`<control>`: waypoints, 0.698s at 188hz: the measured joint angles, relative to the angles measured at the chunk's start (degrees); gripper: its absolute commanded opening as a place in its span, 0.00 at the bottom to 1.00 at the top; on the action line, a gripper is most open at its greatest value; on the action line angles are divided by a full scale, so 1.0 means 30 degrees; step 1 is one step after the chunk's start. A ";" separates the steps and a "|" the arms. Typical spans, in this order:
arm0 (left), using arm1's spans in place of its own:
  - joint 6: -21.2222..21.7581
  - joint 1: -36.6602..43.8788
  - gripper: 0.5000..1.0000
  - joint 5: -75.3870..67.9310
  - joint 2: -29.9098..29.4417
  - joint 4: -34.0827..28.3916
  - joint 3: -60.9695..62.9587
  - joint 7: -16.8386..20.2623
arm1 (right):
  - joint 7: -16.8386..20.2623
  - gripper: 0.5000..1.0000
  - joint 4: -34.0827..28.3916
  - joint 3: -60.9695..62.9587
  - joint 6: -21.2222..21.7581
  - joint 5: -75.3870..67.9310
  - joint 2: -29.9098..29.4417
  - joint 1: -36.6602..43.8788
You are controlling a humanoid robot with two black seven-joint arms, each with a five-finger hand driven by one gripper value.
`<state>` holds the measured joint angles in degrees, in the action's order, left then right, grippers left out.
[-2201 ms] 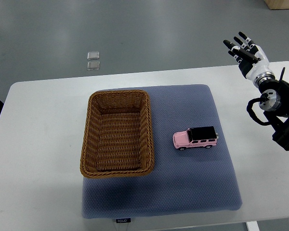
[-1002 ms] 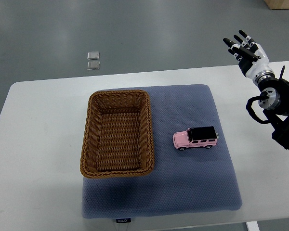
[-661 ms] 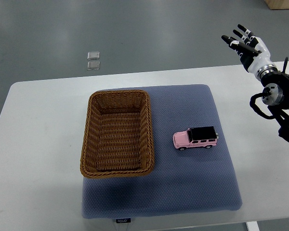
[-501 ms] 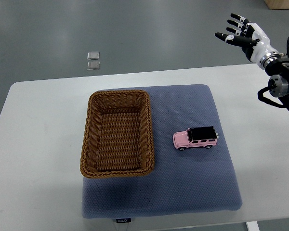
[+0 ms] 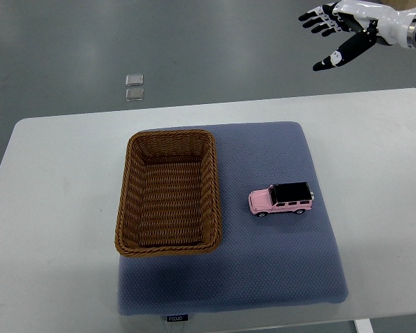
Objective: Place pink car in brown basket
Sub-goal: 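Swing the right hand over and lower it toward the pink SUV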
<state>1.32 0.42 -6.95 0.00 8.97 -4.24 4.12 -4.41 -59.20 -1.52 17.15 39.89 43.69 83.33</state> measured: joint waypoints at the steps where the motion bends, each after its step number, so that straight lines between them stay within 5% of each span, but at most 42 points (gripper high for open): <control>1: 0.0000 0.0000 1.00 0.0000 0.0000 0.0001 0.0000 0.0000 | 0.0120 0.80 -0.0015 -0.0086 0.0064 0.0009 0.0012 0.0098; 34: 0.0000 0.0007 1.00 0.0000 0.0000 0.0004 0.0004 0.0001 | 0.2935 0.80 -0.0210 -0.3310 0.0900 -0.0060 -0.0169 0.3043; 67: 0.0000 0.0006 1.00 0.0000 0.0000 0.0004 -0.0003 0.0006 | 0.2942 0.80 -0.0886 -0.6171 0.1108 -0.0445 -0.0368 0.3849; 131: 0.0000 0.0002 1.00 0.0000 0.0000 0.0004 -0.0005 0.0006 | 0.2935 0.80 -0.5569 -0.7843 0.0864 -0.0677 -0.0890 0.3658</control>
<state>1.32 0.43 -6.95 0.00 8.98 -4.26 4.14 4.39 -75.91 -25.05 19.74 37.86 41.02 94.30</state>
